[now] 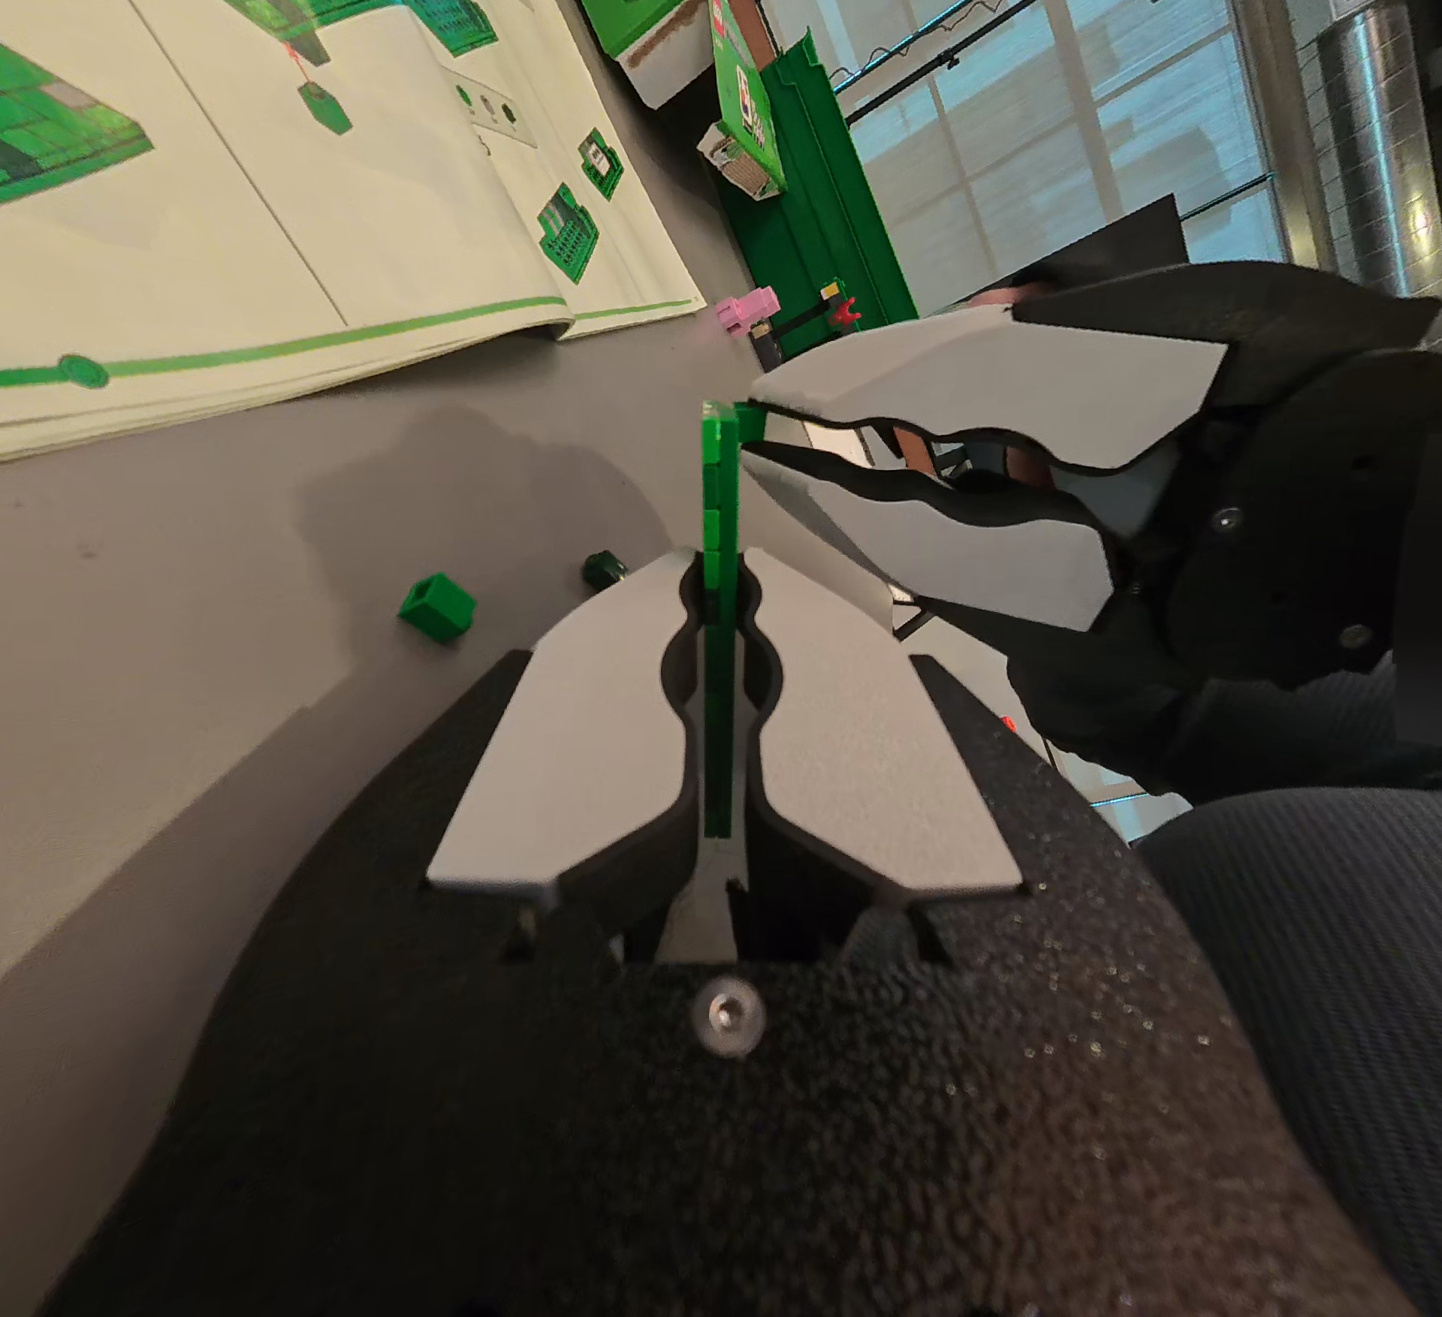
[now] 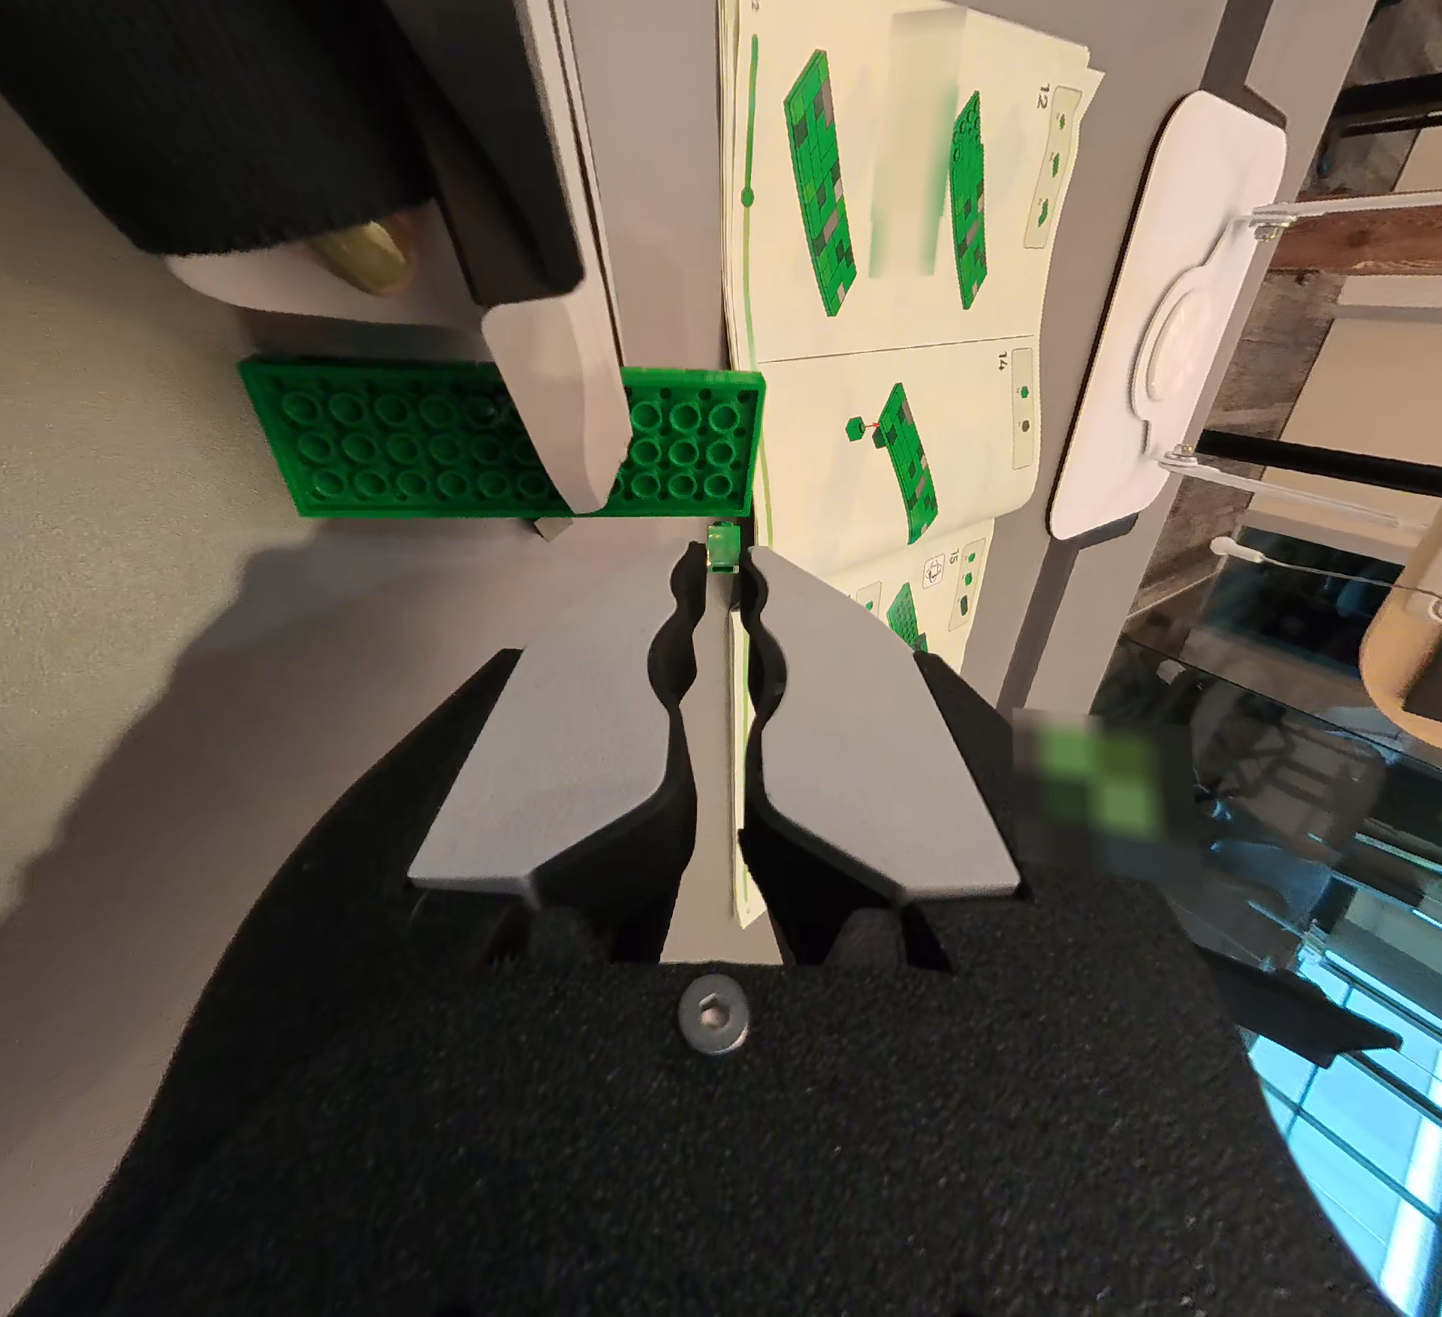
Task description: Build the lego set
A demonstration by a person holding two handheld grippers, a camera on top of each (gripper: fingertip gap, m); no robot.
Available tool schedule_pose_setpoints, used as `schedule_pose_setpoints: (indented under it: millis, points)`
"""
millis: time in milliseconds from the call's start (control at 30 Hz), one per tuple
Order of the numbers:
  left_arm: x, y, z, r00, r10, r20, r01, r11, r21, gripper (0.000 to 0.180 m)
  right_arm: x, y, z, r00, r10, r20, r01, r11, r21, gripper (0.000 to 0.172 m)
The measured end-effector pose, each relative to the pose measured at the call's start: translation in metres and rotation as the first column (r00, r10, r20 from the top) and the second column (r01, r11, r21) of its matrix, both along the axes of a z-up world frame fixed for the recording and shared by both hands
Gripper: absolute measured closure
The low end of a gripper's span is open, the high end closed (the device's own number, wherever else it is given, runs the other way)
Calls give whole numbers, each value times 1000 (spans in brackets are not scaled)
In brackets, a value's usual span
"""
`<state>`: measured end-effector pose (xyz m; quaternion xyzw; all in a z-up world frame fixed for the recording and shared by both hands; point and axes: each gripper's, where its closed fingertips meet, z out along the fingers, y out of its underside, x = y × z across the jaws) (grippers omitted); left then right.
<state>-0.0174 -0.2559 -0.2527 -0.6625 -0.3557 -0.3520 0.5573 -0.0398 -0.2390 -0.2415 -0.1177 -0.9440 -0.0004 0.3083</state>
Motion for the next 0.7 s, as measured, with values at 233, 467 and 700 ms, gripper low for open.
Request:
schedule_pose_setpoints:
  millis: [233, 467, 700]
  points:
    - [1, 0, 0, 1000, -5, -1, 5, 1000, 2, 175, 0, -2, 1, 1000, 11, -2, -11, 1000, -16, 164]
    - [1, 0, 1, 1000, -9, 2, 9, 1000, 5, 175, 1, -3, 2, 1000, 14, 0, -14, 999, -47, 164]
    - [2, 1, 1, 1000, -16, -1, 16, 1000, 4, 175, 2, -4, 3, 999, 31, -7, -31, 998, -62, 164]
